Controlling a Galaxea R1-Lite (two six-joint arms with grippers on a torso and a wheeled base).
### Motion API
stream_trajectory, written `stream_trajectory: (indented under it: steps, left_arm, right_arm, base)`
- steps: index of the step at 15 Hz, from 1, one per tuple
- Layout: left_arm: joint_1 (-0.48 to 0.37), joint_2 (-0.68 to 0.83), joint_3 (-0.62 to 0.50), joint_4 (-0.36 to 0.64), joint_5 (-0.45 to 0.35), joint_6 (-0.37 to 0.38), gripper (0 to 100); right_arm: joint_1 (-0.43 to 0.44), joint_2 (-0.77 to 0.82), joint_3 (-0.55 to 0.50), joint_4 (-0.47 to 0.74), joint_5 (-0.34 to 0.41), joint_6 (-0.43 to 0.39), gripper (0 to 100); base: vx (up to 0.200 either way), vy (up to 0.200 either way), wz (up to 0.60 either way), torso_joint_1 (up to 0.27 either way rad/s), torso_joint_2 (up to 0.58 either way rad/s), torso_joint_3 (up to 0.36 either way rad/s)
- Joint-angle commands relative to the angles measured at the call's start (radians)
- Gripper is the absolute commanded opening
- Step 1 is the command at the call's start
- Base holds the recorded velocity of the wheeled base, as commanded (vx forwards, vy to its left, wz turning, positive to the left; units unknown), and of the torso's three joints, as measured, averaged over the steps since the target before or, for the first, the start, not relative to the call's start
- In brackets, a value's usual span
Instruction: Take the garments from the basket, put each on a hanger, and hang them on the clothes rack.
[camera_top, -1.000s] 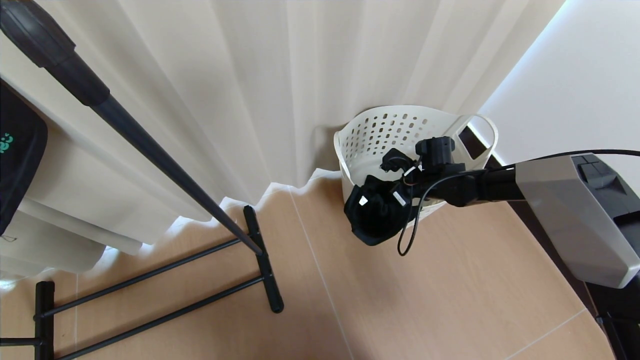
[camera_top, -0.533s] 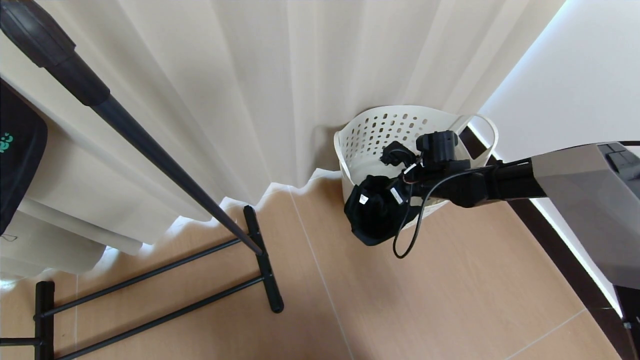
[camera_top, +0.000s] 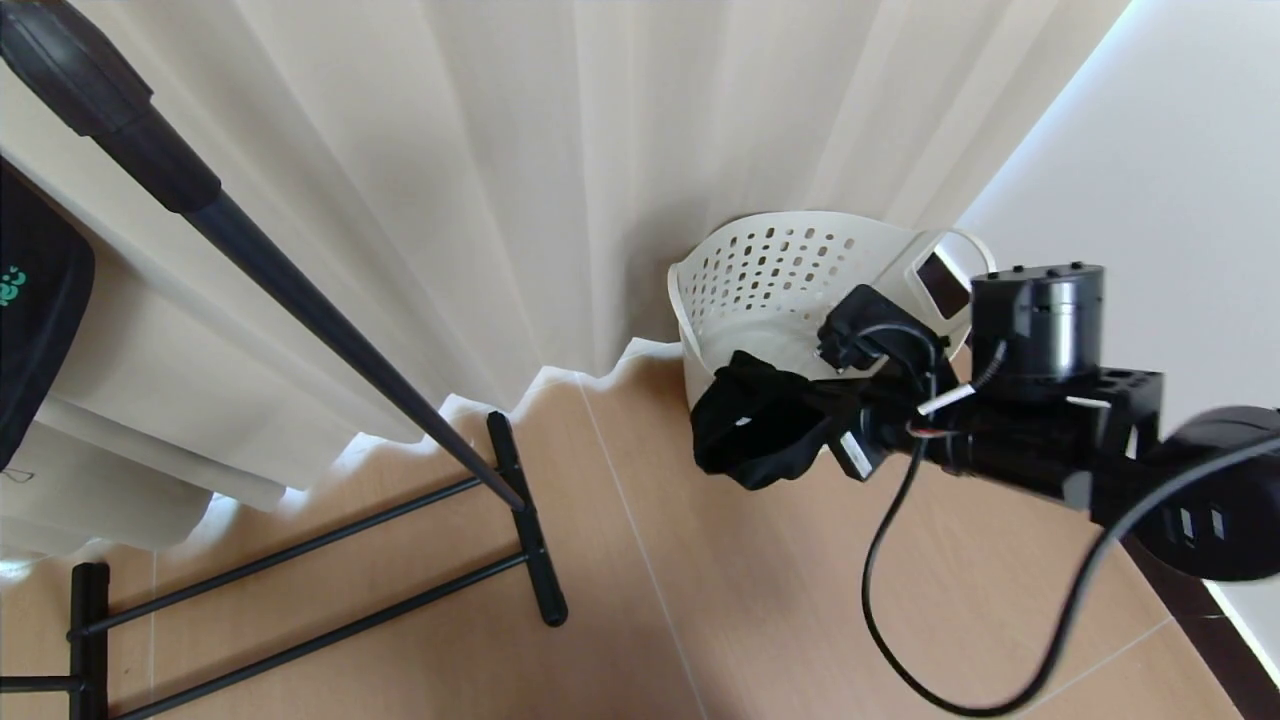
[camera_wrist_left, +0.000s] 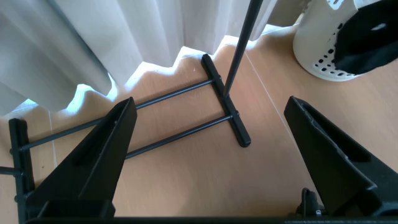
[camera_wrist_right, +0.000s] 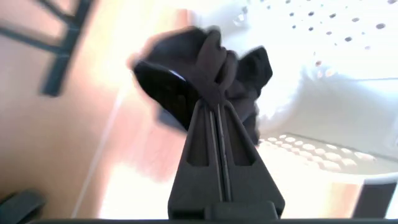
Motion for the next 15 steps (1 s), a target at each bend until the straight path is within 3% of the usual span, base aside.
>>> stream_trajectory:
  steps: [1,2,3,4,9,15]
  left_arm:
    - [0.000,0.000,0.000,-0.001,-0.001,0.000,100]
    - [0.000,0.000,0.000,-0.001,-0.001,0.000,100]
    - [0.000,0.002,0.000,-0.001,-0.003,0.002,100]
    - [0.000,0.002,0.000,-0.001,-0.004,0.002,100]
    - [0.000,0.000,0.000,-0.001,-0.004,0.002,100]
    - [0.000,0.000,0.000,-0.001,-0.003,0.002,100]
  right_arm:
    - [0.230,-0.308,0.264,-0.082,-0.115,0.000,0]
    - [0.230,-0.308,0.264,-0.082,-0.115,0.000,0]
    - [0.324,-0.355,0.335,-0.090,-0.144,-0.006,0]
    - [0.333,-0.349,0.338,-0.091,-0.144,-0.006,0]
    - [0.330,-0.257,0.333,-0.180,-0.144,-0.006,0]
    - [0.317,-0.237,0.333,-0.188,-0.146,-0.005,0]
  base:
    - [0.000,0.000,0.00,0.000,0.00,0.000]
    - [0.000,0.000,0.00,0.000,0.00,0.000]
    - [0.000,0.000,0.00,0.000,0.00,0.000]
    - [0.000,0.000,0.00,0.000,0.00,0.000]
    - [0.000,0.000,0.00,0.000,0.00,0.111]
    - [0.000,0.000,0.00,-0.001,0.00,0.197]
